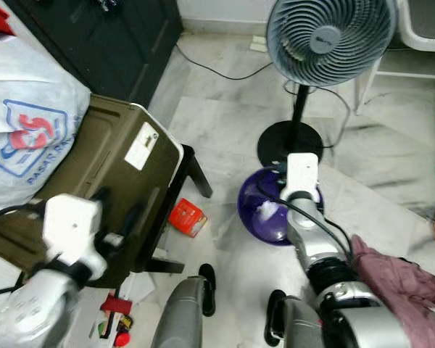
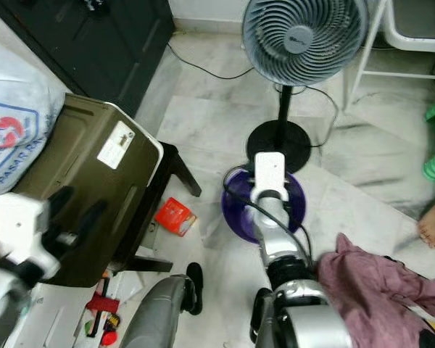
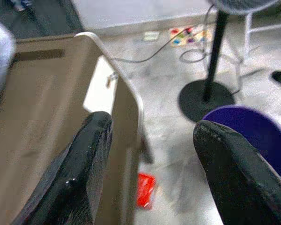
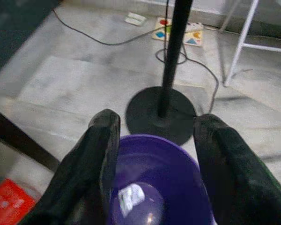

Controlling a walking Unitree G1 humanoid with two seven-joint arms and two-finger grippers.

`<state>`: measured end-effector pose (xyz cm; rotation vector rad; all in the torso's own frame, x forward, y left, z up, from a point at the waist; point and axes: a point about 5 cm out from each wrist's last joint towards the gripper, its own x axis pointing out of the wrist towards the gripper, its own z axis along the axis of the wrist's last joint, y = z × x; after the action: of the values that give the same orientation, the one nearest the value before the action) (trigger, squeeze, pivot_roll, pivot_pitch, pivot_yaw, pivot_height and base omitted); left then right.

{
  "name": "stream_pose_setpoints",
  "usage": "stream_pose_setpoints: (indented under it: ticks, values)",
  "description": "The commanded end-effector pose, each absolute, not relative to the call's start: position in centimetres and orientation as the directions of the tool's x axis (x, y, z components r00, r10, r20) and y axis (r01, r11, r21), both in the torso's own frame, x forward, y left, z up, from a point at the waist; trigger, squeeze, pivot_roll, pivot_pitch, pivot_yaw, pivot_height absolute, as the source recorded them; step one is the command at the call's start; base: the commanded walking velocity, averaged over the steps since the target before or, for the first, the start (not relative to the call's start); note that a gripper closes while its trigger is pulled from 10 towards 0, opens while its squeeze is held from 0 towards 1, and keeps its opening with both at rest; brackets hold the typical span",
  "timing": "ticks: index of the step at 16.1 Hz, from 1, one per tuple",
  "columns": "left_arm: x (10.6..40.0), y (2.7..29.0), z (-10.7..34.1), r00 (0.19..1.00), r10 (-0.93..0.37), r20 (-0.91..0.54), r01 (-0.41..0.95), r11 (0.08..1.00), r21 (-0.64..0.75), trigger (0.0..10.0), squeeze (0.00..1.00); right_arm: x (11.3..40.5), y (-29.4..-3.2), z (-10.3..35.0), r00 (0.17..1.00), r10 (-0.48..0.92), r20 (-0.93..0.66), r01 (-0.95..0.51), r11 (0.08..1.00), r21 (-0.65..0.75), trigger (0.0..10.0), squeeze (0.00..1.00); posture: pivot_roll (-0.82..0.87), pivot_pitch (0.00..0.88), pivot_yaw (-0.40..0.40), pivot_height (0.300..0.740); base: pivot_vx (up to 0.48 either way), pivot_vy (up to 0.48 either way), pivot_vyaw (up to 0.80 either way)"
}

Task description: Clean up the room

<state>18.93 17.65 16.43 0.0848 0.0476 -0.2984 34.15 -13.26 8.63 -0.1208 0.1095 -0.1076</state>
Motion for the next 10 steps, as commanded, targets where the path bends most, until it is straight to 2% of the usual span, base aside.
stream_pose_setpoints:
  ticks: [1,3,6,8,10]
  values:
    - [19.4,17.4,15.9,0.959,-0.276,-0.057,0.279,0.959,0.058,10.0,0.00,33.3,-12.8,8.5,0.988,-0.092,-0.120,0.081,0.992,-0.094,10.0,1.00,0.28,0.248,0.125,0.740,0.000,0.000,0.00]
    - [20.9,16.3,15.8,0.959,-0.283,-0.012,0.283,0.958,0.038,10.0,0.00,32.5,-12.4,9.3,0.988,-0.094,-0.125,0.091,0.995,-0.035,10.0,1.00,0.21,0.191,0.106,0.740,0.000,0.000,0.00]
    - [22.9,15.4,15.8,0.960,-0.278,0.042,0.277,0.961,0.012,10.0,0.00,32.1,-12.2,10.5,0.992,-0.082,-0.092,0.081,0.997,-0.019,10.0,1.00,0.13,0.110,0.081,0.740,0.000,0.000,0.00]
    - [24.4,14.9,15.4,0.965,-0.247,0.084,0.248,0.969,-0.003,10.0,0.00,31.6,-12.2,10.6,0.997,-0.020,-0.074,0.017,0.999,-0.037,10.0,1.00,0.09,0.032,0.059,0.740,0.000,0.000,0.00]
    - [25.5,15.0,15.4,0.971,-0.204,0.125,0.207,0.978,-0.013,10.0,0.00,32.3,-12.4,10.5,0.991,0.054,-0.120,-0.055,0.998,-0.009,10.0,1.00,0.08,0.000,0.045,0.740,0.000,0.000,0.00]
